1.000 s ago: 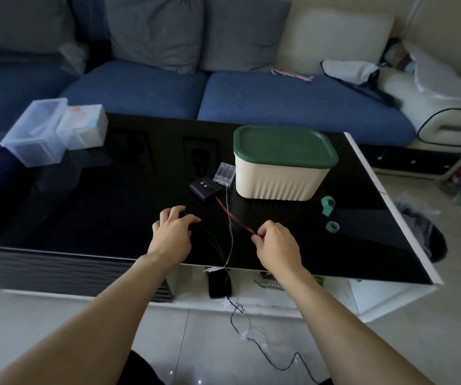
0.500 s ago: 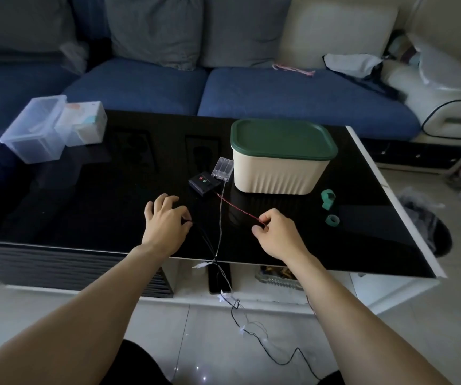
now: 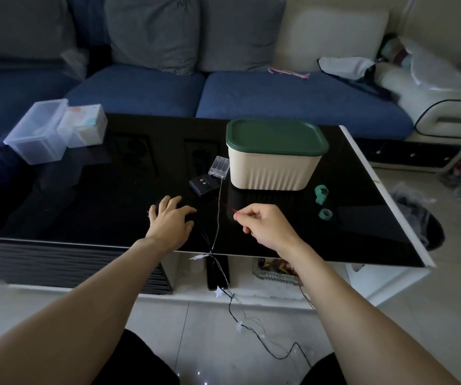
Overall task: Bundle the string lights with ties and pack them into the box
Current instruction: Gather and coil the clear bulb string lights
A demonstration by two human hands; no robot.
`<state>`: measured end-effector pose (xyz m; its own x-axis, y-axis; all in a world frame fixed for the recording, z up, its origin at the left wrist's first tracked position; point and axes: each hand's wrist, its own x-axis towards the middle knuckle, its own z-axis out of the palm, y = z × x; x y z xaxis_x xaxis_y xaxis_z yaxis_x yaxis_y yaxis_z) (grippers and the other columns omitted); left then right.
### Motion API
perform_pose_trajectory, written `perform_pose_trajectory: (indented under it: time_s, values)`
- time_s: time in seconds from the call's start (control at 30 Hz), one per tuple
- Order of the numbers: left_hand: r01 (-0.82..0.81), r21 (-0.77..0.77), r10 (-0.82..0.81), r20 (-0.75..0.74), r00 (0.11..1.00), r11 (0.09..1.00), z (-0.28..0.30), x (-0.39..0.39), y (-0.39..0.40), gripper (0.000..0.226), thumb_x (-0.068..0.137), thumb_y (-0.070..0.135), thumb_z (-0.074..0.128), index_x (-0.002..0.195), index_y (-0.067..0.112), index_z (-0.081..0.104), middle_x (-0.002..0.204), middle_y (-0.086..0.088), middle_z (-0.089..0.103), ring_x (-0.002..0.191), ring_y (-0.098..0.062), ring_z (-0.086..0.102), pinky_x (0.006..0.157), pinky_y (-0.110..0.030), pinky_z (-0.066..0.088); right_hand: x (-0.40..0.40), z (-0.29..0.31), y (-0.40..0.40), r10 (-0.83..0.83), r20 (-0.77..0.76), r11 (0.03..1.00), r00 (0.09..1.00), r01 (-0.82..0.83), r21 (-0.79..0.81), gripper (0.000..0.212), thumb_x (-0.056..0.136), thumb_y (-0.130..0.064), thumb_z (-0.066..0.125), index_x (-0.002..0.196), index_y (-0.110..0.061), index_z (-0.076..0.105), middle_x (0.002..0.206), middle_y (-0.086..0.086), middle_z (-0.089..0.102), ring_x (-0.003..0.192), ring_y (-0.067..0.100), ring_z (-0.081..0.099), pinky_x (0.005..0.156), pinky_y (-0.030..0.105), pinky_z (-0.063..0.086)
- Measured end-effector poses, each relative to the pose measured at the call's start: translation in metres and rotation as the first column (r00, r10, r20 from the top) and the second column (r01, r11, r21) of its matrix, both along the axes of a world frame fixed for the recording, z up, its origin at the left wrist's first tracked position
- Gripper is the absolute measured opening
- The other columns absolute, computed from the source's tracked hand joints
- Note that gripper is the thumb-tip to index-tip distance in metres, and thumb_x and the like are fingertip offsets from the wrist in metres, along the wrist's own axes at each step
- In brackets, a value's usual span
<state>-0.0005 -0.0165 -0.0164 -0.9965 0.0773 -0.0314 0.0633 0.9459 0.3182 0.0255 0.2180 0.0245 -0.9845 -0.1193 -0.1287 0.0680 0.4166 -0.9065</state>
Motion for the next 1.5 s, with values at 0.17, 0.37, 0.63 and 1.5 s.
perform_pose_trajectory:
  time_s: [0.17,0.37,0.63,1.5]
  values:
    - [-0.051,0.145,0.078,-0.187,0.979,0.988,0.002,-0.004,-0.010,0.011,0.096,0.017,0.060,0.097,0.018,0.071,0.132,-0.003,0.058,0.144,-0.025,0.027,0.119,-0.053,0.005,0.008,-0.012,0.011,0.065,-0.041,0.921,0.997,-0.044,0.386,0.037,0.095,-0.028,0.065,0.130,-0.016,0.060,0.111,0.002,0.065,0.093,0.012,0.062,0.075,0.013,0.046]
    - [0.094,0.285,0.076,-0.533,0.843,0.954,0.044,0.006,-0.007,0.012,0.094,0.006,0.061,0.092,0.009,0.072,0.083,0.001,0.072,0.083,-0.022,0.068,0.117,-0.032,0.021,0.017,-0.007,-0.008,0.055,-0.222,0.994,0.974,-0.031,0.108,0.042,0.093,-0.031,0.070,0.131,-0.017,0.060,0.124,-0.001,0.063,0.117,0.010,0.059,0.095,0.019,0.045]
    - [0.356,0.175,-0.153,-0.670,0.726,0.918,0.077,0.033,0.013,0.016,0.091,0.012,0.060,0.096,0.009,0.075,0.085,0.001,0.075,0.080,-0.016,0.065,0.087,-0.026,0.044,0.033,0.007,-0.037,0.183,-0.064,0.909,0.981,-0.194,-0.368,0.017,0.101,-0.018,0.059,0.094,-0.007,0.070,0.072,0.006,0.066,0.065,0.015,0.064,0.069,0.028,0.055]
    - [-0.268,0.920,-0.617,0.390,0.684,0.285,0.090,0.088,0.086,0.024,0.098,0.021,0.041,0.093,0.009,0.061,0.054,0.004,0.019,0.044,-0.010,0.013,0.048,-0.028,0.009,0.069,0.045,0.086,-0.231,-0.096,0.973,0.968,0.229,-0.030,0.021,0.098,-0.027,0.063,0.086,-0.012,0.073,0.050,-0.016,0.055,0.049,-0.003,0.052,0.058,0.015,0.036]
